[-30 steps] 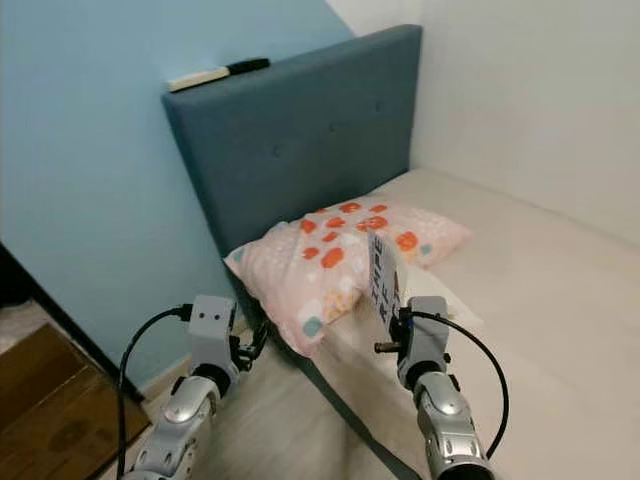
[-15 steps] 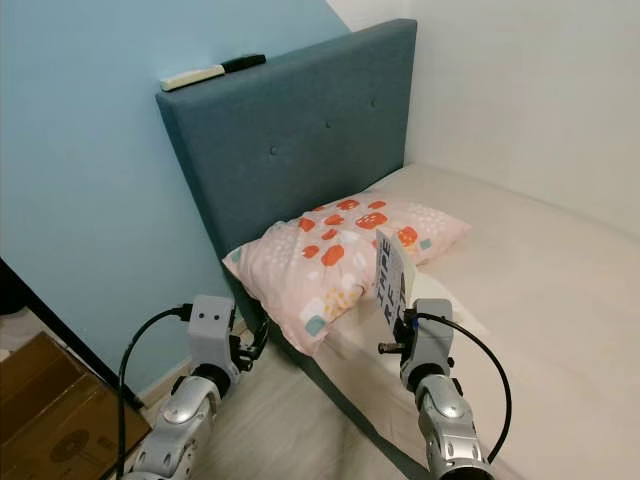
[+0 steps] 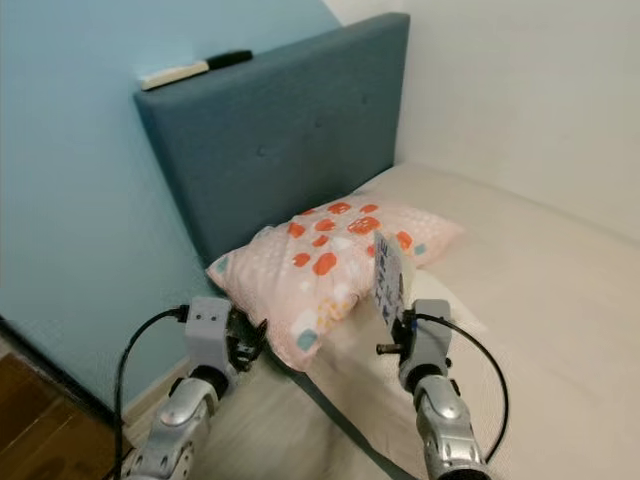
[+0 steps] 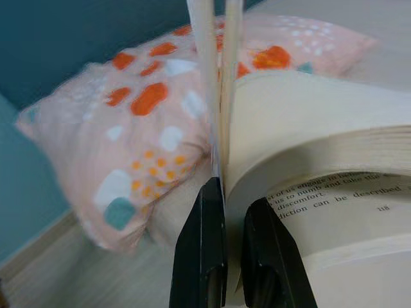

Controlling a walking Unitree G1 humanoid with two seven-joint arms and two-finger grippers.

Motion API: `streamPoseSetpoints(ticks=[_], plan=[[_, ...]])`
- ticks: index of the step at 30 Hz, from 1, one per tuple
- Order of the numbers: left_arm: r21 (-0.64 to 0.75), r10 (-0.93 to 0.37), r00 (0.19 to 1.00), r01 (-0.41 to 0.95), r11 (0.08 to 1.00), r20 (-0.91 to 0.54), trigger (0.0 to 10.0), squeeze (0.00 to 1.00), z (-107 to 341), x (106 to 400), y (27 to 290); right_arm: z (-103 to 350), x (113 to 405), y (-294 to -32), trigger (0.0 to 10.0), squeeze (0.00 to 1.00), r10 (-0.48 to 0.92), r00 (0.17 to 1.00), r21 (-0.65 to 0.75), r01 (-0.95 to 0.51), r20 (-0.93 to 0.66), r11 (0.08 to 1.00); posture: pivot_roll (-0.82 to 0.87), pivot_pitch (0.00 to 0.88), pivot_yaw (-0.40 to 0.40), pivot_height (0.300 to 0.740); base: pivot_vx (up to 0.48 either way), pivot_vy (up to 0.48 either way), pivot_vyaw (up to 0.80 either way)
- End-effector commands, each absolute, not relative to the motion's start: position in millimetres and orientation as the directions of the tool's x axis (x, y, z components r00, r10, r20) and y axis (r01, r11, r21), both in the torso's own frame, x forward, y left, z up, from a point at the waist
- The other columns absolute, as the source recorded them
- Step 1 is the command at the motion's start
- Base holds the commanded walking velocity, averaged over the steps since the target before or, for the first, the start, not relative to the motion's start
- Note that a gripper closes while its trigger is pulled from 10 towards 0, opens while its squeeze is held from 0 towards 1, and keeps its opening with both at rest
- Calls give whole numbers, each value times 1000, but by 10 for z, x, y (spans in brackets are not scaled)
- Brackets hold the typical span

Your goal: Clean up the room

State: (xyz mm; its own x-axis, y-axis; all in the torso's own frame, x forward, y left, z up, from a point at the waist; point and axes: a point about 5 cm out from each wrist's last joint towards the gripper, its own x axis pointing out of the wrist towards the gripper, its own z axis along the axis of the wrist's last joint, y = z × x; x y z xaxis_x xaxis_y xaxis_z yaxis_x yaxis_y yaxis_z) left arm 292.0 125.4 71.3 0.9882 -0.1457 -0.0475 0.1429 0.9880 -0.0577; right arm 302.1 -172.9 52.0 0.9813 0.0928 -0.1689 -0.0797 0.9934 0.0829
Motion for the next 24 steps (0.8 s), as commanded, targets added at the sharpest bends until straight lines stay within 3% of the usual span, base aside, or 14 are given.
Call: streamPoseSetpoints(ticks=[1,12,24], plan=[[-63,-145,988,141,988,-54,10000,0,689,2893,1266,593,3041,-1729,10000,0,87,989,85,-77,-122,993,1,65,-1,740,337,0,0],[-65,-136,989,133,989,-53,10000,0,689,2893,1286,593,3049,-1721,10000,0,91,988,86,-80,-124,993,5,69,-4,740,300,0,0],[-48,-96,994,94,994,-45,10000,0,697,2898,1324,591,3058,-1719,10000,0,90,988,86,-79,-125,993,7,72,-3,740,0,0,0]])
